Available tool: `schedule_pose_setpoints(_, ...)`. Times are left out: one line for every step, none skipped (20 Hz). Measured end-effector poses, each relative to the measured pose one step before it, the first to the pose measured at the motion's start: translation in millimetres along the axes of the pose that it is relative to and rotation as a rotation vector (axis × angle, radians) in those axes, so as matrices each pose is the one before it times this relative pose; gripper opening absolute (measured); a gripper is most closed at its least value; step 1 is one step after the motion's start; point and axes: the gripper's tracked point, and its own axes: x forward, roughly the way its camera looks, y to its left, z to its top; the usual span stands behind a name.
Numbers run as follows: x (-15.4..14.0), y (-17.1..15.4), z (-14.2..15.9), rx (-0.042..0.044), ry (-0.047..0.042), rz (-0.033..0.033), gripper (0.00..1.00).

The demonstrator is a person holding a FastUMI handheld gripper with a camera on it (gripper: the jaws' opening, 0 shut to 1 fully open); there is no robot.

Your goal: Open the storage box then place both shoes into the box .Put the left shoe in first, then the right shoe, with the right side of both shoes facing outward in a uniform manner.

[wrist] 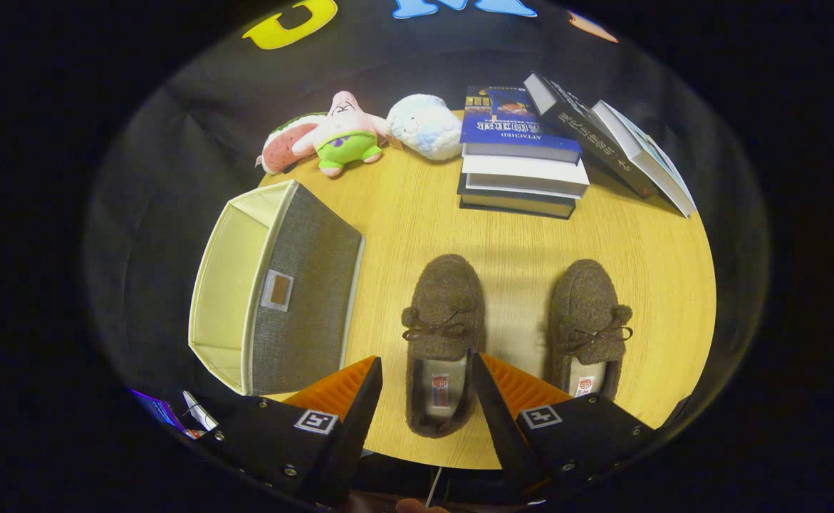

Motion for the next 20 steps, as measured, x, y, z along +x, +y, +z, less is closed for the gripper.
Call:
schedule_pose_setpoints(4.79, -3.65, -4.39, 0.00131, 0.01732, -0.00705, 0.78)
schedule_pose_setpoints(4.60, -3.99, -4.57, 0.00475, 0.01923, -0.00531, 0.78)
schedule_pose_setpoints(4.82, -4.18, -4.07, 0.01175, 0.01516, -0.00961, 0.78)
schedule_pose_setpoints(5.75, -3.18, -3.27, 0.00516, 0.01151, -0.00614, 0.78)
schedule_pose_setpoints(5.63, -3.21, -3.89, -0.00262, 0.01402, -0.00923, 0.78)
schedule_pose_setpoints(5.23, -2.09, -3.24, -0.00262, 0.01379, -0.00072, 0.78)
schedule_pose_setpoints(6.02, -2.63, -3.60, -0.00056, 0.01485, -0.00577, 0.78)
schedule_pose_setpoints(5.02, -1.64, -1.35, 0.00132, 0.00821, -0.00504, 0.78)
schedule_pose_setpoints(4.19, -1.03, -1.87, 0.00144, 0.00699, -0.00104, 0.78)
schedule_pose_setpoints(2.86, -0.77, -0.85, -0.00064, 0.00624, -0.00275, 0.78)
schedule_pose_setpoints(2.81, -0.05, -0.39, -0.00250, 0.00205, -0.00109, 0.78)
schedule_pose_setpoints(3.03, -0.53, 0.46, -0.00436, 0.00148, 0.00129, 0.78)
schedule_pose_setpoints(3.31, -0.63, -1.66, -0.00384, 0.01063, -0.00408, 0.75)
schedule_pose_setpoints(2.08, -1.17, 1.35, -0.00603, 0.00418, -0.00006, 0.75)
schedule_pose_setpoints(5.77, -2.85, -1.76, -0.00063, 0.01205, -0.01552, 0.64)
schedule_pose_setpoints(3.76, -2.68, -2.69, -0.00127, 0.01454, -0.01004, 0.53)
schedule_pose_setpoints(4.11, -4.22, -1.97, -0.00993, 0.01453, -0.02099, 0.42)
schedule_pose_setpoints(2.65, -5.74, 0.52, -0.00630, -0.00370, -0.01626, 0.32)
schedule_pose_setpoints(2.51, 1.46, -1.43, -0.01202, 0.00599, 0.00861, 0.07)
schedule_pose_setpoints(0.54, -1.68, -0.02, -0.01933, 0.00169, -0.00040, 0.06)
